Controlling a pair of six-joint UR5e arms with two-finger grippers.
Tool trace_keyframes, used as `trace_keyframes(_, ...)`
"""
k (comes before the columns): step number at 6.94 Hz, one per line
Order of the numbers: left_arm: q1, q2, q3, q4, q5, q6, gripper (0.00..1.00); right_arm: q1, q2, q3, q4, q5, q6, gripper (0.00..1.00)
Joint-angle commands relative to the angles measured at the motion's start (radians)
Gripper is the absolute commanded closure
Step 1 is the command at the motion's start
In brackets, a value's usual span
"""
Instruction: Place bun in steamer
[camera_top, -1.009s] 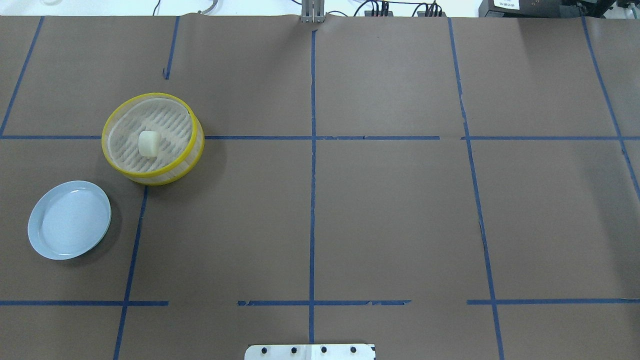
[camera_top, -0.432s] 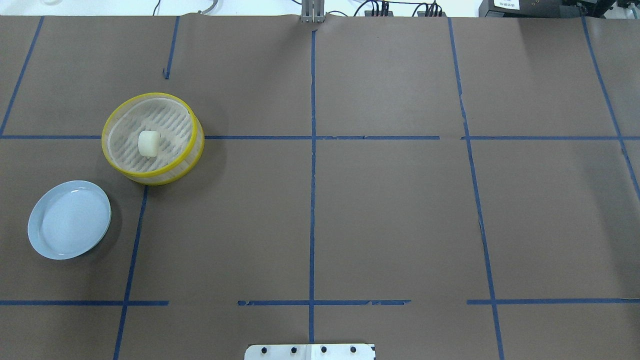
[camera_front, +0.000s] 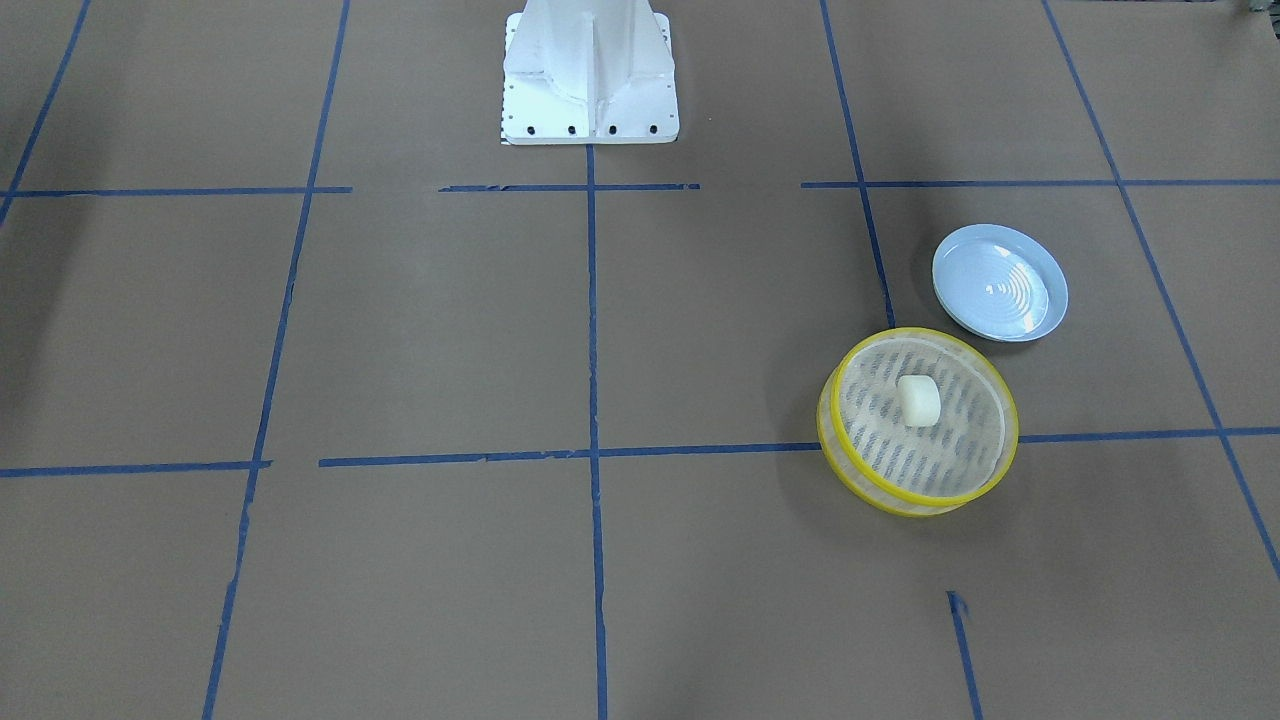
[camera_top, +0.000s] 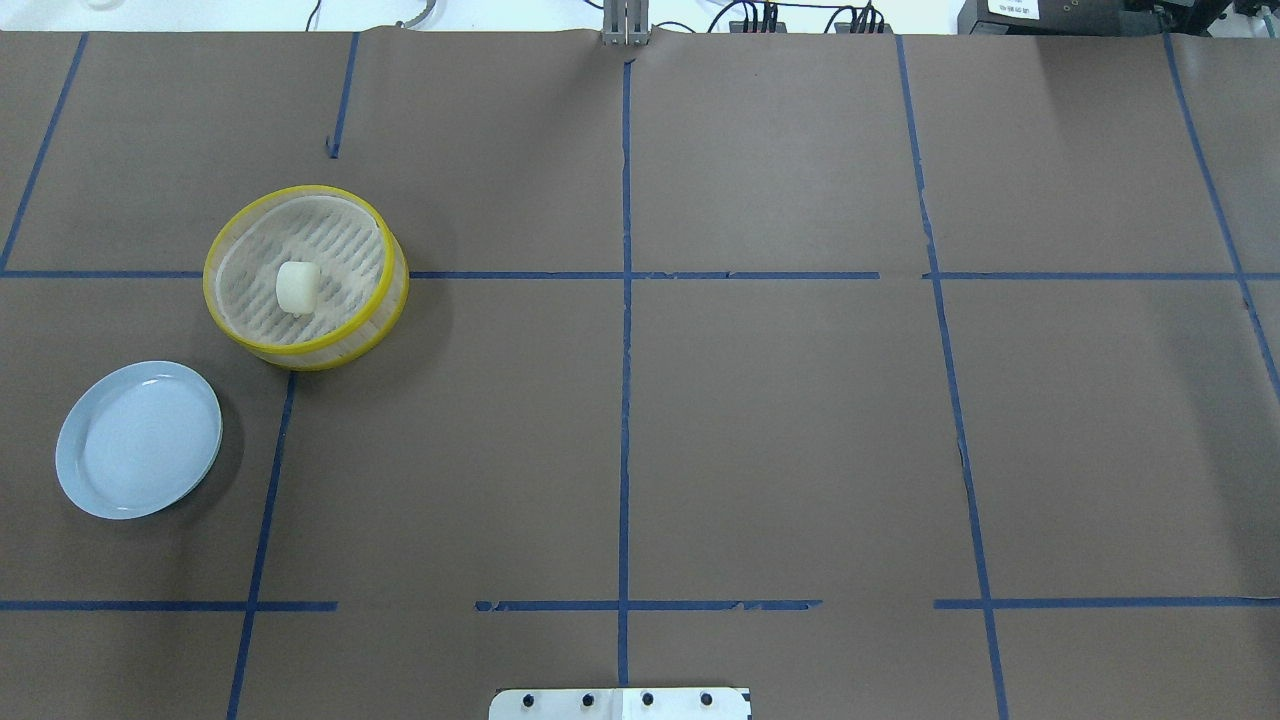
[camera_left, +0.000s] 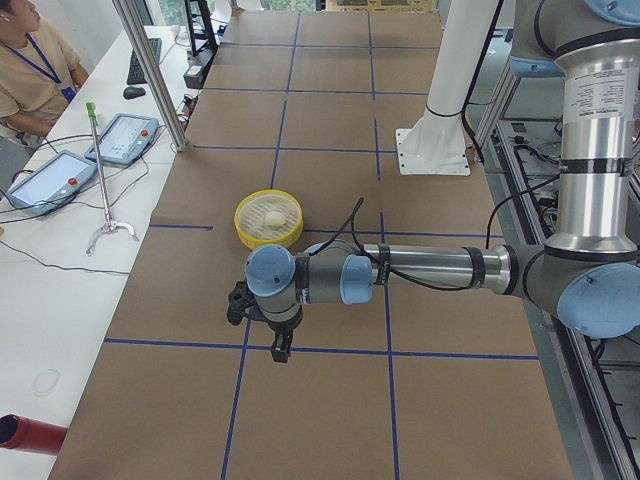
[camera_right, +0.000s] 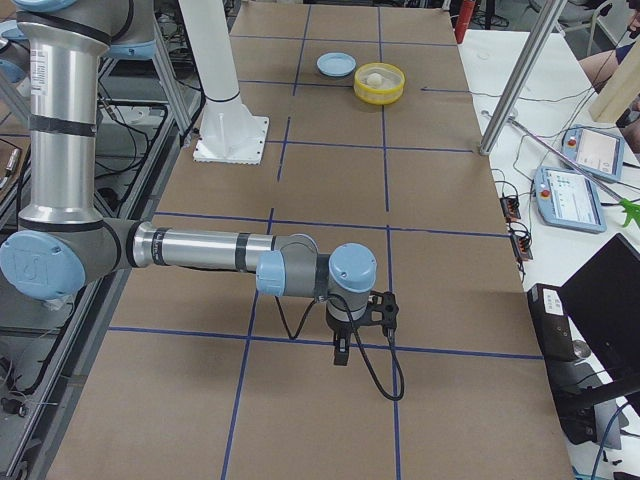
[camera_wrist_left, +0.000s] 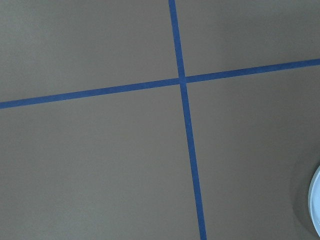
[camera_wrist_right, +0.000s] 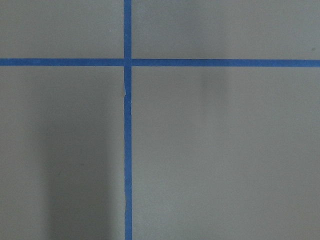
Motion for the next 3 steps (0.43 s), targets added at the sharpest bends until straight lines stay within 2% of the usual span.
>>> trace_keyframes(1, 0.000, 0.034, 0.007, -0.006, -0.049, -0.001, 0.00, 0.000, 0.000, 0.000, 0.000, 0.000, 0.000, 0.00)
trace_keyframes(3, -0.011, 0.037, -0.030, -0.006, -0.037, 0.002, 0.00, 0.000, 0.000, 0.000, 0.000, 0.000, 0.000, 0.00)
